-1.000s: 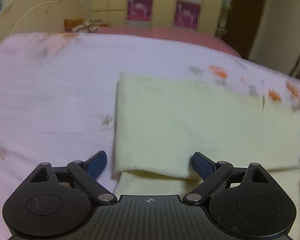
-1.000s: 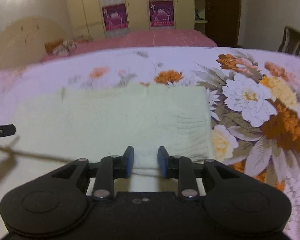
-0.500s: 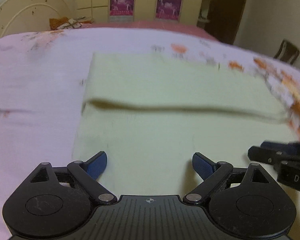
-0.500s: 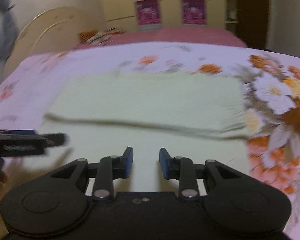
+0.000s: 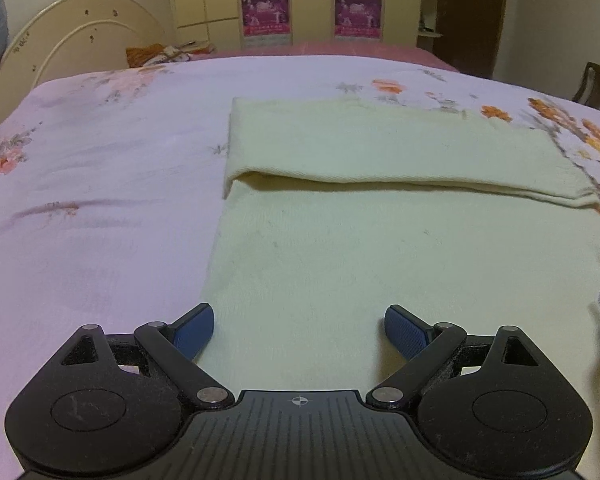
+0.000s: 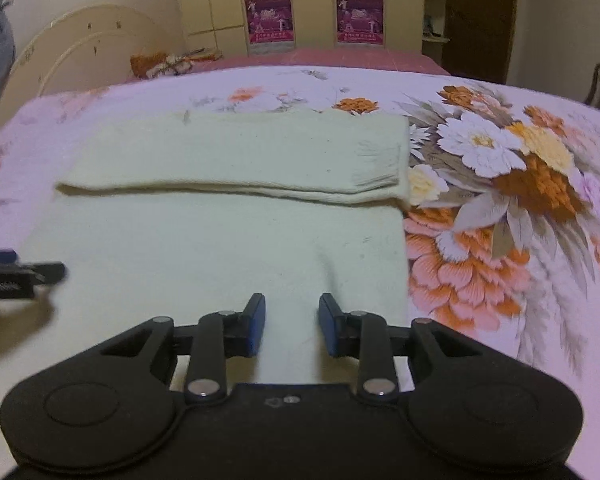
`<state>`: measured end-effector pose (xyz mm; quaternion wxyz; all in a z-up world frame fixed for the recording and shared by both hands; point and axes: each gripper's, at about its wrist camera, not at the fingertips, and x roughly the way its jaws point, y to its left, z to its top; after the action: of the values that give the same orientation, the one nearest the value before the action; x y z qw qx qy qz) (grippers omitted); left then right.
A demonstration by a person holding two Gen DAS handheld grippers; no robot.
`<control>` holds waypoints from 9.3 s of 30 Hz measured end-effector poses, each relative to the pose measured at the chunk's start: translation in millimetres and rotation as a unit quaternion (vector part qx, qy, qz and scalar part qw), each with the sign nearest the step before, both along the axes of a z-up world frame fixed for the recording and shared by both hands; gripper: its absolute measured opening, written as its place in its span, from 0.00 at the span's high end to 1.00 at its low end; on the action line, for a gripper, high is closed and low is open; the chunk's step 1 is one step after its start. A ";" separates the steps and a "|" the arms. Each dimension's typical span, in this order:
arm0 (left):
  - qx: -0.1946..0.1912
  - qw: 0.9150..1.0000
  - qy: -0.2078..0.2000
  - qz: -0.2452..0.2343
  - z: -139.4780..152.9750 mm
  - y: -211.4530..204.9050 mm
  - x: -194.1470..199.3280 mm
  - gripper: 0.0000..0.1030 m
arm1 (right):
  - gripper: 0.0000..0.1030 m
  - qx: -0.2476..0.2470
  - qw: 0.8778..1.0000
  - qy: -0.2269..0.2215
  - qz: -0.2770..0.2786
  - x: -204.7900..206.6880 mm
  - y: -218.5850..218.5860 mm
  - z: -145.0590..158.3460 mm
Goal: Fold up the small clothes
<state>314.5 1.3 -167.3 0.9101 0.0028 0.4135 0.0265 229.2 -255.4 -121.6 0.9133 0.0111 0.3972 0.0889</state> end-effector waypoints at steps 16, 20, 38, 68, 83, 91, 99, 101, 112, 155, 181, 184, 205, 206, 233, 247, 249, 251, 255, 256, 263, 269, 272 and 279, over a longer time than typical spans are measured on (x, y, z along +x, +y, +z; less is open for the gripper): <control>0.004 0.998 -0.007 -0.064 -4.0 9.1 -85.6 0.11 | 0.66 -0.043 0.999 0.011 -0.022 -100.5 47.8 -6.9; 0.008 0.997 -0.011 -0.072 -4.2 14.4 -91.6 0.11 | 0.66 -0.049 0.997 0.008 -0.054 -112.7 29.9 -8.7; 0.004 0.995 0.001 -0.102 5.1 -1.3 -142.7 0.11 | 0.62 -0.013 1.000 -0.003 -0.020 -153.2 68.6 9.4; 0.009 0.996 0.008 -0.089 9.5 17.4 -184.2 0.11 | 0.58 -0.038 0.999 0.011 -0.034 -198.2 41.2 5.4; 0.000 0.997 0.015 -0.076 6.3 36.0 -213.4 0.08 | 0.58 -0.037 0.999 0.025 -0.014 -212.9 52.3 -1.4; -0.011 0.998 0.016 -0.064 4.9 49.2 -222.4 0.08 | 0.55 -0.031 0.998 0.022 -0.044 -224.2 33.1 4.0; -0.033 0.998 0.013 -0.054 2.1 60.7 -224.7 0.08 | 0.55 -0.031 0.996 0.022 -0.079 -228.8 8.0 6.1; -0.035 0.998 0.013 -0.048 2.4 64.0 -225.2 0.08 | 0.55 -0.030 0.996 0.021 -0.083 -229.2 4.7 6.4; -0.066 0.998 0.004 -0.015 0.6 86.8 -223.5 0.09 | 0.48 -0.037 0.992 0.030 -0.120 -222.9 -22.2 3.4; -0.223 0.969 -0.063 -0.082 69.4 65.9 -89.2 0.93 | 0.93 0.122 0.990 -0.025 -0.071 -138.5 -24.4 72.3; -0.209 0.977 -0.035 0.026 13.4 54.2 195.4 0.92 | 0.89 0.164 0.978 0.012 -0.130 173.3 -63.2 12.8; -0.216 0.976 -0.035 0.021 16.8 55.3 197.2 0.86 | 0.69 0.166 0.976 0.006 -0.139 179.9 -70.3 9.4; -0.083 0.996 -0.045 -0.003 3.2 37.1 214.0 0.88 | 0.91 0.054 0.997 -0.001 -0.062 193.4 -48.0 -1.2; -0.083 0.995 -0.048 0.001 3.2 37.3 213.2 0.91 | 0.95 0.047 0.997 -0.001 -0.058 194.8 -47.3 -1.6; -0.094 0.994 -0.061 0.021 -1.8 28.4 212.5 0.92 | 0.64 -0.004 0.999 -0.032 0.032 192.1 21.7 -1.7; -0.106 0.993 -0.059 0.010 16.2 22.3 176.9 0.91 | 0.66 0.006 0.999 -0.053 -0.007 184.4 0.0 7.1; -0.114 0.992 -0.048 -0.002 17.2 15.5 165.8 0.91 | 0.65 0.015 0.998 -0.053 0.009 170.5 10.3 12.7; -0.106 0.993 -0.037 -0.024 15.0 4.4 157.0 0.90 | 0.65 0.018 0.998 -0.050 0.024 159.7 21.4 14.0; -0.097 0.994 -0.037 -0.031 7.5 -5.0 145.9 0.80 | 0.67 -0.002 0.998 -0.038 0.052 147.0 46.3 3.7; -0.098 0.994 -0.036 -0.031 4.6 -2.7 145.7 0.80 | 0.66 -0.010 0.998 -0.035 0.051 145.0 47.7 0.4; -0.083 0.995 -0.037 -0.029 6.5 1.7 140.2 0.80 | 0.66 -0.052 0.998 -0.035 -0.010 143.2 13.1 -7.1; -0.063 0.997 -0.034 -0.017 15.1 -4.5 131.5 0.79 | 0.63 -0.039 0.999 -0.024 -0.020 130.5 10.6 4.4; -0.060 0.997 -0.043 -0.019 22.4 -5.4 117.4 0.75 | 0.63 -0.021 0.999 -0.031 -0.010 115.1 16.4 12.4; -0.066 0.996 -0.038 -0.036 22.8 -16.2 92.6 0.49 | 0.63 -0.002 1.000 -0.021 0.011 94.8 34.1 12.0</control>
<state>407.1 -14.9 -144.5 0.9236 -0.0439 0.3794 -0.0333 324.0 -221.4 -109.6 0.9205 0.0035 0.3781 0.0983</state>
